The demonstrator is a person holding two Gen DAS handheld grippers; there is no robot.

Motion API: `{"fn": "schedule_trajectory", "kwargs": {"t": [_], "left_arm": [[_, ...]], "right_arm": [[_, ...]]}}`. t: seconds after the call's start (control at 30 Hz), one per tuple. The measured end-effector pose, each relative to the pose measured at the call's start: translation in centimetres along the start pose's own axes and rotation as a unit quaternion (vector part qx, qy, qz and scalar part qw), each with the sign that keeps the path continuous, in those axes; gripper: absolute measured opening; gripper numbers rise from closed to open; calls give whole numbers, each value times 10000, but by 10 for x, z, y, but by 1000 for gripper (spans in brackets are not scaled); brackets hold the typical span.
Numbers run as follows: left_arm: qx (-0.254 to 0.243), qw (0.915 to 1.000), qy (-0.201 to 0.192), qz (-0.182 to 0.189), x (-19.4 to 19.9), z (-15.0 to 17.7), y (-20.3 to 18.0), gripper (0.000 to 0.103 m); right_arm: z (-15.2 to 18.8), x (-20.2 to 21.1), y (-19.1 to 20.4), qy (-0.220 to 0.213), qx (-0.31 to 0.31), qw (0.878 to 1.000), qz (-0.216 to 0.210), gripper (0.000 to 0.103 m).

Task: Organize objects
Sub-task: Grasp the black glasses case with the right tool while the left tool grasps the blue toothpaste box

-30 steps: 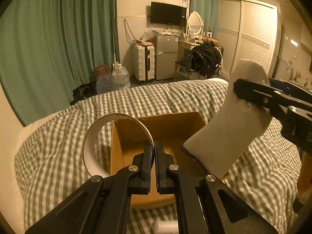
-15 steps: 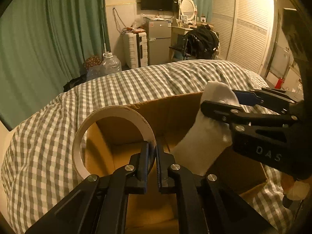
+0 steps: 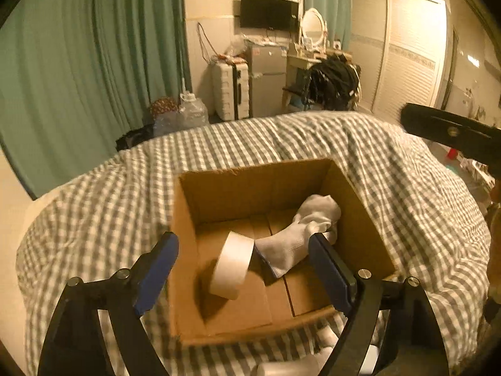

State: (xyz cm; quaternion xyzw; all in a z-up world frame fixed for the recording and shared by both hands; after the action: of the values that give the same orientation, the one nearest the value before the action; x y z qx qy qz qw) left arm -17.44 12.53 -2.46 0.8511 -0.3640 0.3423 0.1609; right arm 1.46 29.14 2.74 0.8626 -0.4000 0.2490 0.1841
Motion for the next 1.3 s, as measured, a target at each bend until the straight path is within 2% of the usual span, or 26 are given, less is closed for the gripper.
{"fn": "schedule_trajectory", "kwargs": {"t": [0.1, 0.23, 0.4, 0.57, 0.77, 0.87, 1.07, 1.3], "left_arm": [[98, 9997, -172, -170, 29, -1, 5, 97], [95, 9980, -421, -455, 63, 1, 5, 98], [280, 9957, -482, -740, 95, 21, 7, 100], [361, 9930, -424, -1040, 112, 61, 7, 100], [490, 9919, -236, -1145, 97, 110, -1, 100], [439, 9933, -36, -1072, 84, 132, -11, 100], [227, 9958, 389, -798, 63, 164, -29, 100], [-108, 9971, 629, -409, 57, 183, -43, 100]], "right_arm": [[-1, 31, 4, -121, 53, 9999, 37, 91], [1, 65, 15, -176, 187, 9997, -17, 92], [18, 100, 24, -205, 267, 9994, 14, 93], [60, 120, 36, 88, 488, 9988, 16, 93], [120, 112, 42, 622, 525, 9966, 90, 93], [147, 102, 41, 837, 540, 9950, 115, 93], [179, 79, 42, 1273, 590, 9899, 198, 93], [208, 63, 48, 1795, 625, 9817, -84, 93]]}}
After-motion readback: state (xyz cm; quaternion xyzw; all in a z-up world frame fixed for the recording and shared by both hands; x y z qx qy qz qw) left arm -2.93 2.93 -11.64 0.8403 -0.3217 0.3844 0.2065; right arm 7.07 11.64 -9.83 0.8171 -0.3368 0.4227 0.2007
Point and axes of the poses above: each gripper's, at about its wrist camera, not at the fingertips, and x roughly against the way its jaws point, y to its left, z to its underside, the point moved 1 cm from there along -x, roughly the way its jaws point, and after that the axes turned 1 degree about y, right-handed, at the moved point
